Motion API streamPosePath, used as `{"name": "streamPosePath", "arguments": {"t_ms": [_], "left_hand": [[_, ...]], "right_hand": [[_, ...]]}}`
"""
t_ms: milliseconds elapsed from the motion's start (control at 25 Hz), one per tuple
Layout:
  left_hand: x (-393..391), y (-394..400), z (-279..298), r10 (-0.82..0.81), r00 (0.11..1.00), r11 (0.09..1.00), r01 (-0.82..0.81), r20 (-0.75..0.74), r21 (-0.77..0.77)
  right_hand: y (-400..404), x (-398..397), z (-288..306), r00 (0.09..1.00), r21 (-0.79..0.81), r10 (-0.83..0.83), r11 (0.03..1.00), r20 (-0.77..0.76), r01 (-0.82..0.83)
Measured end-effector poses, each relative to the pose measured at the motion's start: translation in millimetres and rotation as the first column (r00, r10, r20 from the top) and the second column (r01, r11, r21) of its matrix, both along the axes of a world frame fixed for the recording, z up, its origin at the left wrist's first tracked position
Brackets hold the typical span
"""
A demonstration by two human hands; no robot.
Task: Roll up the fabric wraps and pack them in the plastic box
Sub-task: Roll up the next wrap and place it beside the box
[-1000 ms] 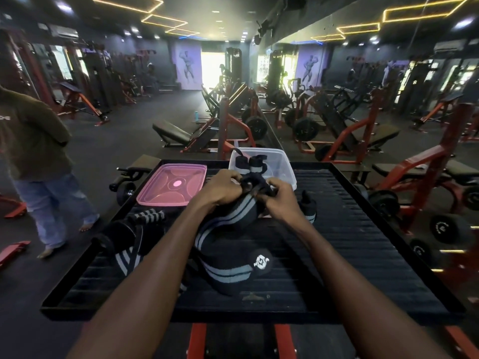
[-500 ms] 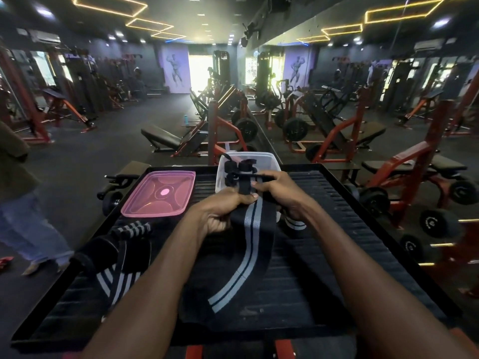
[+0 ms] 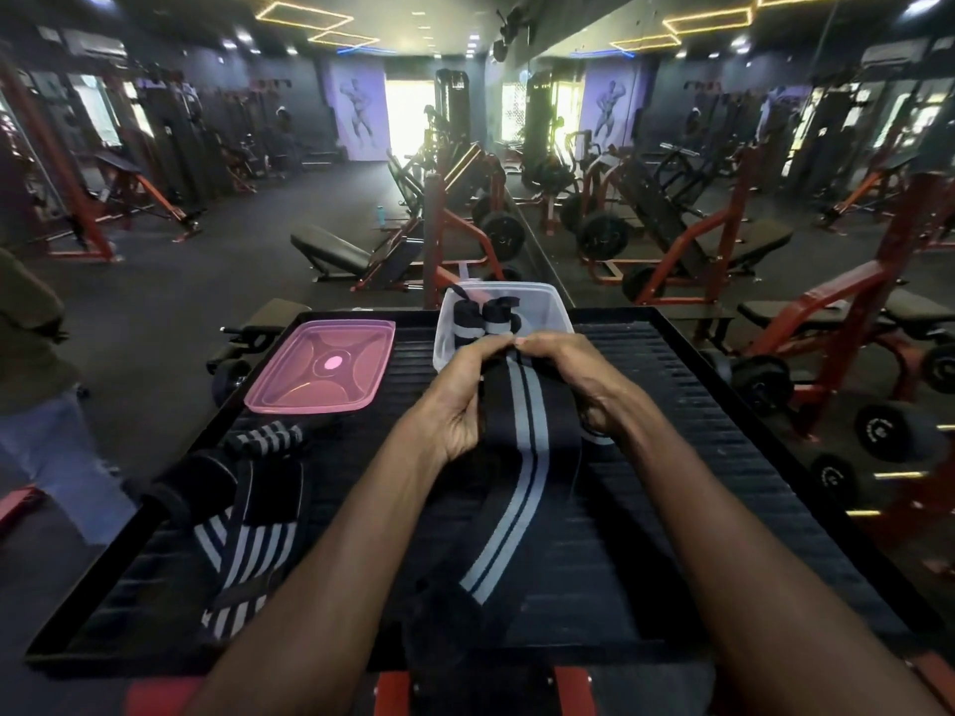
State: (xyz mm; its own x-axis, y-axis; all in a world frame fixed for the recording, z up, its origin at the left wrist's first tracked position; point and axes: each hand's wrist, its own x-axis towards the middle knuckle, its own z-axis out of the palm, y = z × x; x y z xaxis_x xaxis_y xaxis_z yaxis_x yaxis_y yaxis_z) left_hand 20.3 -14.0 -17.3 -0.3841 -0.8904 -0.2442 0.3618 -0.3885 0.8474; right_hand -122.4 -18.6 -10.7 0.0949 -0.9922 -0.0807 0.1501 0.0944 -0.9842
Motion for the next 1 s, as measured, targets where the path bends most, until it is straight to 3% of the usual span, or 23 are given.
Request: {"name": "streamPosePath", "arguments": {"t_ms": [120,240,560,760,1000], "left_hand": [[4,-6,-11,0.22,0.958,0.967,-0.19,0.182,-0.171],[10,-3,-14,0.361,0.855,0.915,-0.249,0.372,-0.316],[11,8,-13,0.401,0.841,0.864,-0.216,0.362,-0.456],[10,5,-21,0.493,0.837,0.763,-0.286,0.236,-0.58],[16,7,-36,0.369,0.925,0.813,-0.273,0.093,-0.514]], "right_hand": [[-3,0,-9,0.999,-0.077,0.032,0.996,-0.035,-0.034],[-7,-2,-15,0.989,-0.123,0.054,0.99,-0.138,-0.071],[-4,-7,-37,0.977,-0.385,-0.059,0.923,-0.204,-0.025],[-3,-8,-34,0.986,-0.374,-0.006,0.926,-0.164,-0.057],[-3,-15,-33,0.949,-0.427,-0.067,0.901,-0.309,-0.075]]}}
